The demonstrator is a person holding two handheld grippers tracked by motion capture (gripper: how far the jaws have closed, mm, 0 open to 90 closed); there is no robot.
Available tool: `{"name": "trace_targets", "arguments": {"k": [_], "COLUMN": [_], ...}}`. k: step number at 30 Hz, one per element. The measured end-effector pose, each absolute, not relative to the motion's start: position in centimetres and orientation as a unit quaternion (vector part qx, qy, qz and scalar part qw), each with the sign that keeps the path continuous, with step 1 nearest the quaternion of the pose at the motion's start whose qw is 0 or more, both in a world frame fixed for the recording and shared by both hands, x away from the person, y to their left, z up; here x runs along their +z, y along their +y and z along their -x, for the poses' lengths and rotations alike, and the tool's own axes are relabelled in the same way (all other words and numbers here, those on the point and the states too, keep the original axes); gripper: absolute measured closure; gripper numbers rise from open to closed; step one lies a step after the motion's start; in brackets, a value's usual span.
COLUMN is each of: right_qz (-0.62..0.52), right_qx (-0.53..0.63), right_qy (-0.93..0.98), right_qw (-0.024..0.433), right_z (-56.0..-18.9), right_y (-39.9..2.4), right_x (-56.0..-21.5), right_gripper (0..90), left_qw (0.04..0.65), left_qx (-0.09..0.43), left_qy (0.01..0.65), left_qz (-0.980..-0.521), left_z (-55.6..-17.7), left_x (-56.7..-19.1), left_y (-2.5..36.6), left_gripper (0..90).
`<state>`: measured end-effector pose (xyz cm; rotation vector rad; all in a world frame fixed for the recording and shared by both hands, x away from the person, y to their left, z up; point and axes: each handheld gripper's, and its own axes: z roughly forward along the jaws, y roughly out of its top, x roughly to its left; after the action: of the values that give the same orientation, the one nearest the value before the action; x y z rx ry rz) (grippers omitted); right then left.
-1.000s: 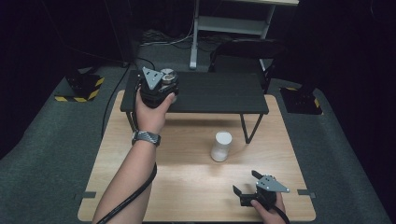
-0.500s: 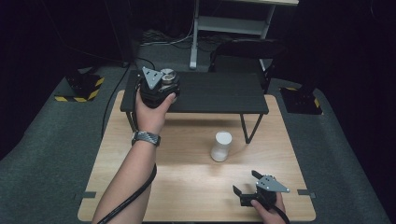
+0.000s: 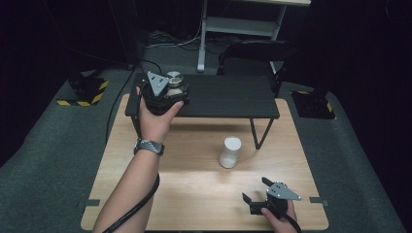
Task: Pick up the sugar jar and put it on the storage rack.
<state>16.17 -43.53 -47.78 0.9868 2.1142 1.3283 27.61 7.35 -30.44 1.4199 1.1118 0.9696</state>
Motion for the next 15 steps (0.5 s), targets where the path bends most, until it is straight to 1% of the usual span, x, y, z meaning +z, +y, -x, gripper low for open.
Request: {"name": "trace_targets", "arguments": {"k": [6,15], "right_qz": [-0.358,-0.357], "right_qx": [0.482,0.481], "right_qy": [0.767,0.768], "right_qw": [0.227,0.228], "right_z": [-16.2,-16.2], "right_y": [-43.6,-43.5], "right_x": [-47.8,-47.8], "right_gripper": [0.2,0.2], "left_qw": [0.528,0.536], "left_qx": [0.404,0.406], "left_qy": [0.459,0.442], "left_qz": [-0.59,-0.594], "left_z": [-27.1,-24.8], "left_x": [-31.0,-32.2], "left_y": [8.2,8.9], "left_gripper": [0.3,0.3]}}
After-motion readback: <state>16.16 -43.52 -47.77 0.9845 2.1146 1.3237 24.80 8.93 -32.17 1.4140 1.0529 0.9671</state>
